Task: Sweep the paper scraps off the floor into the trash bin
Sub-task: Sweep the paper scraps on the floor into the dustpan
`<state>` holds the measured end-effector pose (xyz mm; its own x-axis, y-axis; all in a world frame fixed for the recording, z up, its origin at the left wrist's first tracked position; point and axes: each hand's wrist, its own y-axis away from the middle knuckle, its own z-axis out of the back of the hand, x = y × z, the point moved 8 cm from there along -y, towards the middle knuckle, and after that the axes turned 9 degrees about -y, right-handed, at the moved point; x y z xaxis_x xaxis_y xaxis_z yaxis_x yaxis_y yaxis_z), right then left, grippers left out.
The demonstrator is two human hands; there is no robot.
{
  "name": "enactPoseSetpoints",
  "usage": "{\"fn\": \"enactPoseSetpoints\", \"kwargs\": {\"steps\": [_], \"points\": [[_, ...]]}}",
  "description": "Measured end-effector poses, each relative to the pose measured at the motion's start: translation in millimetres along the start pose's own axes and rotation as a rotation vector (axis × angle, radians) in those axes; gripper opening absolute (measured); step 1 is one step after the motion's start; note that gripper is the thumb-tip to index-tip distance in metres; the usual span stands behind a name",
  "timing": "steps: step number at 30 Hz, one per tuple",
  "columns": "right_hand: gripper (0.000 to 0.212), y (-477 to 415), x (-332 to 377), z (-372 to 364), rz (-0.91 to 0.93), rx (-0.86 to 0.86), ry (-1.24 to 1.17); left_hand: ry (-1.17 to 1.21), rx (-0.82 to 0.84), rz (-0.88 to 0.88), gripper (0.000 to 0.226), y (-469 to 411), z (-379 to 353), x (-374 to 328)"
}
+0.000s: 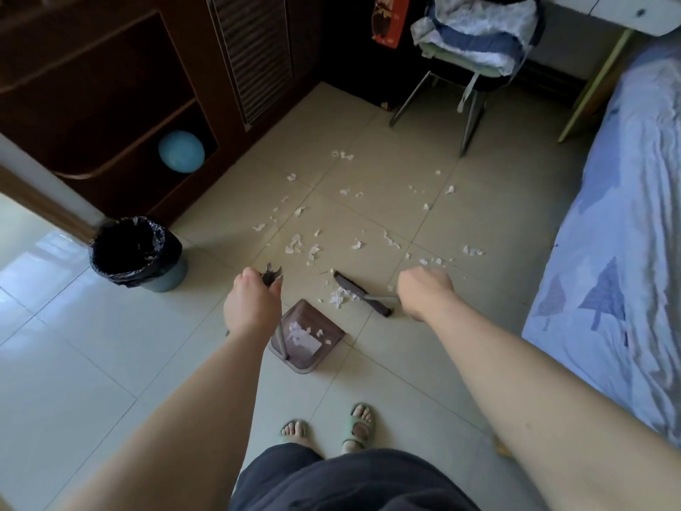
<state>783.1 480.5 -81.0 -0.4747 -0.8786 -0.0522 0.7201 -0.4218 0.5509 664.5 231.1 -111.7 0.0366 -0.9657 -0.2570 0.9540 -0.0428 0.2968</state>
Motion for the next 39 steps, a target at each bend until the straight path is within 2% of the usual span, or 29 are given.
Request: {"fn": "enactPoseSetpoints", "kwargs": {"steps": [9, 12, 19, 22, 24, 26, 32, 39], "points": [[0.022, 9.0, 3.7, 24.8, 0.135, -0.034, 0.067, -0.013, -0.007, -0.014, 0.039, 6.0, -0.3, -17.7], [0.018, 14.4, 0.3, 41.7, 0.121, -0.038, 0.048, -0.013, -0.011, -0.010, 0.039, 7.3, -0.7, -17.8], [0.013, 14.9, -18.5, 84.5, 0.037, -0.179, 0.066, -0.027, -0.018, 0.003, 0.040, 10.6, -3.5, -9.7], [0.018, 10.5, -21.2, 79.9, 0.013, -0.202, 0.020, -0.019, -0.032, 0.014, 0.039, 13.4, -3.4, -2.0], [0.011, 4.9, -20.1, 74.1, 0.009, -0.224, -0.016, -0.015, -0.046, 0.045, 0.038, 13.7, -0.8, 7.1], [0.017, -3.1, -23.0, 67.5, -0.028, -0.232, -0.067, -0.005, -0.057, 0.073, 0.037, 11.9, 2.5, 14.7], [0.023, -18.8, -29.0, 51.1, -0.127, -0.217, -0.165, -0.026, -0.103, 0.062, 0.039, 1.9, 16.9, 14.4], [0.026, -32.4, -9.8, 26.3, -0.144, -0.149, -0.272, 0.033, -0.079, 0.110, 0.039, -19.9, 17.4, 25.1]]}}
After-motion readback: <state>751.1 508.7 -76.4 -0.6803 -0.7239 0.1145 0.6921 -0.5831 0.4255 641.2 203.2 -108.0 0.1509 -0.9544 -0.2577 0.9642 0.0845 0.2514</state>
